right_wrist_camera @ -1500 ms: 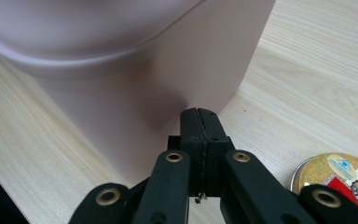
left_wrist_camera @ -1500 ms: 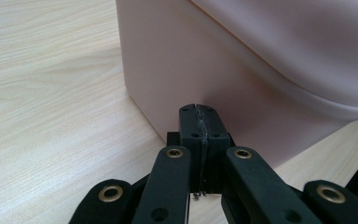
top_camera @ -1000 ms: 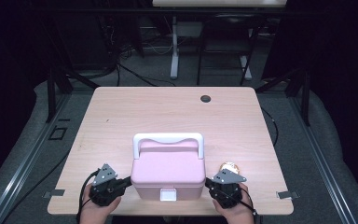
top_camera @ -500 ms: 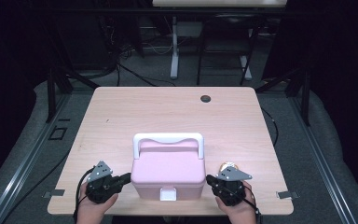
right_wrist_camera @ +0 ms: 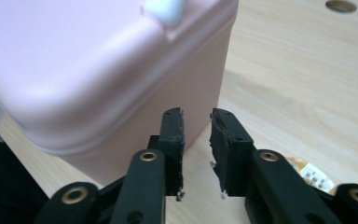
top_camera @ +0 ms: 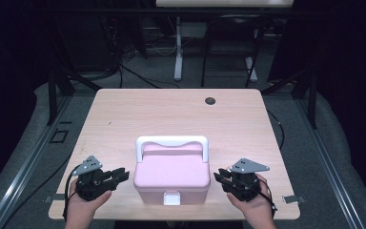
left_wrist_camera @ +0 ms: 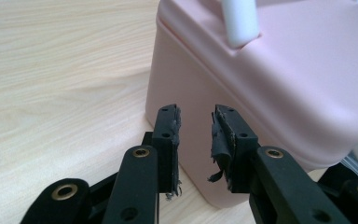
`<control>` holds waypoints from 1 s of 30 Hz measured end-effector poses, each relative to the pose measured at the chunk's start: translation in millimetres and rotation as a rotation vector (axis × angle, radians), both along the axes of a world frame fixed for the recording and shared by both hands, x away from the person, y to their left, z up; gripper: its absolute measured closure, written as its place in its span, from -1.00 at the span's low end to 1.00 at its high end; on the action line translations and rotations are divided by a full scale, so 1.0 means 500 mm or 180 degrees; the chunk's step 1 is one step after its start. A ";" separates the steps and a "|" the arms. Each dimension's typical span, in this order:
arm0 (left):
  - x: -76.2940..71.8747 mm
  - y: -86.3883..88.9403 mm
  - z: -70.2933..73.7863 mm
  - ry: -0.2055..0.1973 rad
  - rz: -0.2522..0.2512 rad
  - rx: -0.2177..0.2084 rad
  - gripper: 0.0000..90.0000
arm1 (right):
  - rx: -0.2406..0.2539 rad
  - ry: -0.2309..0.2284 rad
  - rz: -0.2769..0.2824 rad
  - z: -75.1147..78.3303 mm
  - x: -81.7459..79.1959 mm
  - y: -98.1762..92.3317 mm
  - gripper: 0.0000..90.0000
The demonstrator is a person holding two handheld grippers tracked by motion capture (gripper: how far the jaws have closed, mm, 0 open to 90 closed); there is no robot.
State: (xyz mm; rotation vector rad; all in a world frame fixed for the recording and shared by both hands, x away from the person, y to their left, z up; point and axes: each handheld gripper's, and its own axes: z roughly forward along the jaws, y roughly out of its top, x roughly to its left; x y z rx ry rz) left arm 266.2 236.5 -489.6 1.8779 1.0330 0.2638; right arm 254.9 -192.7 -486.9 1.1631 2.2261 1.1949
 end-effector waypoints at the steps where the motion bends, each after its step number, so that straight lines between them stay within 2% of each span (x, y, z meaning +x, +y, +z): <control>1: 0.000 0.000 0.000 0.0000 0.0000 0.0000 0.57 | 0.0000 0.0000 0.0000 0.000 0.000 0.000 0.62; 2: 0.002 -0.003 0.011 0.0009 -0.0050 0.0013 0.57 | 0.0045 0.0008 0.0028 0.017 0.004 -0.004 0.58; 5: 0.005 -0.006 0.027 0.0005 -0.0111 0.0072 0.50 | 0.0037 0.0016 0.0061 0.041 0.011 -0.005 0.51; 10: 0.014 -0.009 0.052 0.0003 -0.0157 0.0044 0.42 | 0.0053 -0.0010 0.0122 0.068 0.018 0.001 0.44; 11: 0.019 -0.012 0.062 -0.0022 -0.0186 0.0054 0.40 | 0.0078 -0.0026 0.0155 0.080 0.022 0.004 0.42; 13: 0.021 -0.014 0.067 -0.0014 -0.0214 0.0053 0.39 | 0.0100 -0.0018 0.0155 0.083 0.024 0.006 0.41; 14: 0.024 -0.022 0.071 -0.0014 -0.0235 0.0038 0.38 | 0.0157 -0.0026 0.0189 0.090 0.030 0.009 0.34; 18: 0.032 -0.035 0.080 -0.0026 -0.0280 0.0073 0.35 | 0.0211 -0.0014 0.0238 0.094 0.040 0.019 0.28; 23: 0.042 -0.042 0.088 -0.0054 -0.0279 0.0053 0.32 | 0.0192 0.0021 0.0258 0.088 0.055 0.030 0.25; 30: 0.066 -0.059 0.093 -0.0024 -0.0281 0.0051 0.28 | 0.0190 0.0073 0.0266 0.083 0.072 0.051 0.18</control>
